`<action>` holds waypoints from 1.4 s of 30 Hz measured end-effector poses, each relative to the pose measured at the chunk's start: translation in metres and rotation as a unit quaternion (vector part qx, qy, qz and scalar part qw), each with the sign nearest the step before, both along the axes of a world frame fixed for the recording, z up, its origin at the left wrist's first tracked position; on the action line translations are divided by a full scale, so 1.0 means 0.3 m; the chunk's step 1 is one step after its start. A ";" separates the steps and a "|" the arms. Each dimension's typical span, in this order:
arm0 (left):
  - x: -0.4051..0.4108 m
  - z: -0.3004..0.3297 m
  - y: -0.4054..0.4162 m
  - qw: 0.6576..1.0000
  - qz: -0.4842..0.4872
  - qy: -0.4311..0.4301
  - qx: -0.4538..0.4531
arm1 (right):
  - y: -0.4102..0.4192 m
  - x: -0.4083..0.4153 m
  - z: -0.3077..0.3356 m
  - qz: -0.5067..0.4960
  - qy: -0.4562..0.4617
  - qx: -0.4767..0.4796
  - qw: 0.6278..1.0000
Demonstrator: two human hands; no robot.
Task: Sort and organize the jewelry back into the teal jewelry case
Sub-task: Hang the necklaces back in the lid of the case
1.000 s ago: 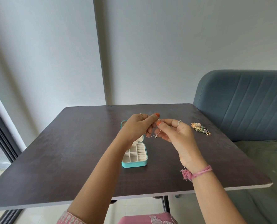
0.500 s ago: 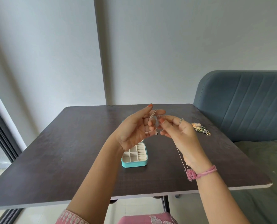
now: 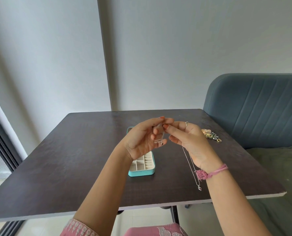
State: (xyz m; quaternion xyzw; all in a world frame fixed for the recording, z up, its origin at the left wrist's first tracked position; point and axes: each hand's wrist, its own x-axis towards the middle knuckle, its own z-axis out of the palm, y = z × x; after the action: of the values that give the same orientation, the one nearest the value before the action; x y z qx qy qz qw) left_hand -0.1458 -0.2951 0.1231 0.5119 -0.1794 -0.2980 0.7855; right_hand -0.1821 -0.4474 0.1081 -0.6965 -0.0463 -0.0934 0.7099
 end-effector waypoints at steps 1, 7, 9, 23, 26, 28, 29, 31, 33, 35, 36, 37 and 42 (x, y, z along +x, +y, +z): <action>0.000 -0.001 0.000 1.000 0.005 0.002 0.002 | 0.002 0.002 -0.002 -0.008 -0.002 0.005 1.000; 0.010 -0.012 0.011 0.997 0.046 0.036 -0.046 | 0.001 0.006 -0.003 -0.016 0.018 0.047 0.999; 0.012 -0.024 0.013 0.995 0.048 0.042 -0.075 | 0.000 0.008 -0.006 -0.019 0.023 0.051 0.998; -0.017 -0.018 0.008 0.993 0.065 0.002 -0.097 | -0.001 0.005 -0.008 -0.001 0.021 -0.001 1.000; -0.019 -0.019 0.015 0.994 0.067 -0.011 -0.091 | -0.006 0.011 0.007 -0.023 0.007 -0.019 1.000; -0.019 -0.021 0.018 0.994 0.066 -0.012 -0.087 | -0.012 0.018 0.026 -0.045 -0.029 -0.025 0.998; -0.019 -0.022 0.019 0.994 0.064 -0.012 -0.086 | -0.016 0.022 0.038 -0.049 -0.047 -0.036 0.997; -0.018 -0.024 0.021 0.995 0.062 -0.013 -0.078 | -0.024 0.027 0.066 -0.029 -0.073 -0.099 0.992; -0.017 -0.027 0.022 0.996 0.062 -0.015 -0.065 | -0.028 0.036 0.085 0.008 -0.081 -0.193 0.978; -0.017 -0.029 0.022 0.997 0.059 -0.026 -0.046 | -0.032 0.051 0.094 0.014 -0.083 -0.271 0.959; -0.017 -0.030 0.022 0.997 0.059 -0.034 -0.037 | -0.035 0.059 0.097 0.011 -0.081 -0.295 0.952; -0.016 -0.031 0.022 0.997 0.059 -0.040 -0.029 | -0.035 0.065 0.101 0.009 -0.080 -0.307 0.948; 0.001 -0.046 0.030 0.996 0.071 -0.042 -0.028 | -0.020 0.089 0.110 0.011 -0.092 -0.308 0.947</action>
State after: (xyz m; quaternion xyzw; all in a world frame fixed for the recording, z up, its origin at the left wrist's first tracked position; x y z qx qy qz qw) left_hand -0.1454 -0.2862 0.1093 0.5131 -0.1842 -0.2143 0.8105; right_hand -0.1554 -0.4533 0.1410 -0.8691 -0.1455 -0.1302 0.4544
